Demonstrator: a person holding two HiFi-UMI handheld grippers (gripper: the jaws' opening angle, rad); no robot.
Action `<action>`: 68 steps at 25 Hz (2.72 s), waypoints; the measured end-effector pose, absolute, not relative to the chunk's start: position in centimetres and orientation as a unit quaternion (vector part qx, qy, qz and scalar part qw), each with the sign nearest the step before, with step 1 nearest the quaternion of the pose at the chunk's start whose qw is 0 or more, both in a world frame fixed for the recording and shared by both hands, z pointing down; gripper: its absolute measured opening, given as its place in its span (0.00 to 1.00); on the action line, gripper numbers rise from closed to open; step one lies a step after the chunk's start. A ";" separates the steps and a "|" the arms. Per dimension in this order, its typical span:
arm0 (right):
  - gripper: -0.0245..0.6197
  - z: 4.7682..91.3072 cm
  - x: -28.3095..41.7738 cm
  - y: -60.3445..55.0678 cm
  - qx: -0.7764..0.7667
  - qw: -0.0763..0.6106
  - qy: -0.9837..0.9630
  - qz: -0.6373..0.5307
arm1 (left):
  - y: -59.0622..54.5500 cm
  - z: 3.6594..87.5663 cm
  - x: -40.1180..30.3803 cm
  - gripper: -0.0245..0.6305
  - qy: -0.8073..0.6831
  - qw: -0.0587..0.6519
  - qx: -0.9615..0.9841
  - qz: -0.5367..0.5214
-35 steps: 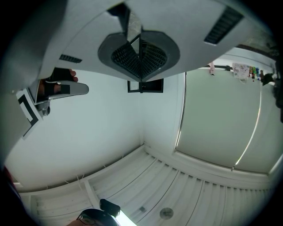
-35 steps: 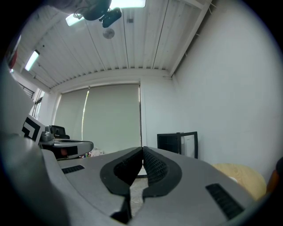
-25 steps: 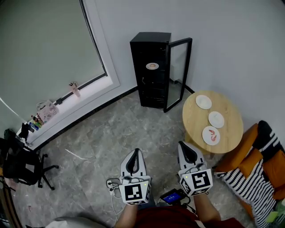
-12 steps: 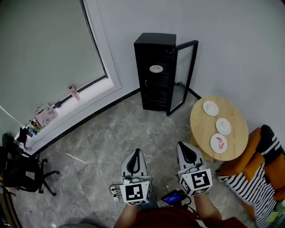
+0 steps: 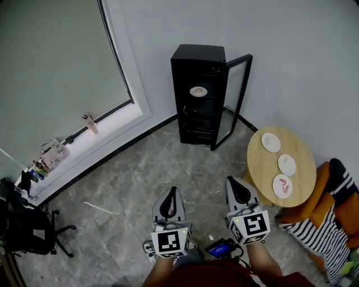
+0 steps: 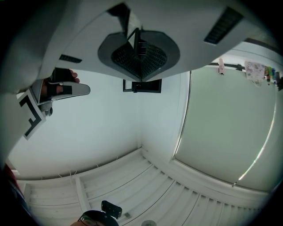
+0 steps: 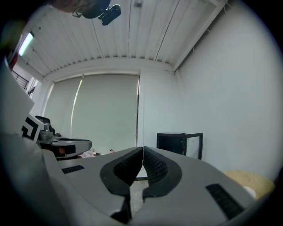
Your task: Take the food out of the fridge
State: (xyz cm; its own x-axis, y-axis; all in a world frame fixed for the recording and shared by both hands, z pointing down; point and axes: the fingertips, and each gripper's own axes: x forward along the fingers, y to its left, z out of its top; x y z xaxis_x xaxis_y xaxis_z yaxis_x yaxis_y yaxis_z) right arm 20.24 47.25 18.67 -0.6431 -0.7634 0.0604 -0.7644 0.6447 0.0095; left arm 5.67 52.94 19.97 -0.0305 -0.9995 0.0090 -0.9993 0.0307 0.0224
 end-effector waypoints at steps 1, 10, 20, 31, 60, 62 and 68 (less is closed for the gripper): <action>0.07 18.5 19.9 46.9 0.425 0.029 -0.905 0.008 | 52.6 19.8 5.1 0.06 -0.717 0.010 0.697 -0.006; 0.07 17.9 17.3 44.6 0.447 0.019 -0.894 0.003 | 50.2 18.8 1.3 0.06 -0.705 -0.006 0.709 -0.003; 0.07 18.3 16.6 42.8 0.455 0.013 -0.890 0.007 | 48.4 19.1 -0.5 0.06 -0.707 -0.009 0.707 0.000; 0.07 19.7 16.3 36.2 0.440 0.017 -0.897 0.021 | 41.6 19.8 -0.1 0.06 -0.714 -0.006 0.700 0.000; 0.07 19.9 19.3 16.3 0.427 0.008 -0.904 0.031 | 22.0 19.3 3.6 0.06 -0.728 -0.013 0.686 0.006; 0.07 20.0 19.4 15.7 0.425 0.007 -0.904 0.033 | 21.5 19.3 3.8 0.06 -0.728 -0.014 0.685 0.006; 0.07 20.1 18.6 14.2 0.424 0.008 -0.905 0.036 | 20.1 19.3 3.2 0.06 -0.728 -0.014 0.686 0.006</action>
State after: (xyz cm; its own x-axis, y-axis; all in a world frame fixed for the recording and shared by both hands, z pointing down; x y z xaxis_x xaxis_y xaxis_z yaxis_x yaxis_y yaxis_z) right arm 18.62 14.19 20.08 -0.6398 -0.7672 0.0443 -0.7683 0.6374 -0.0578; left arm 3.22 20.08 19.27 -0.0590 -0.9982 -0.0130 -0.9979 0.0594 -0.0274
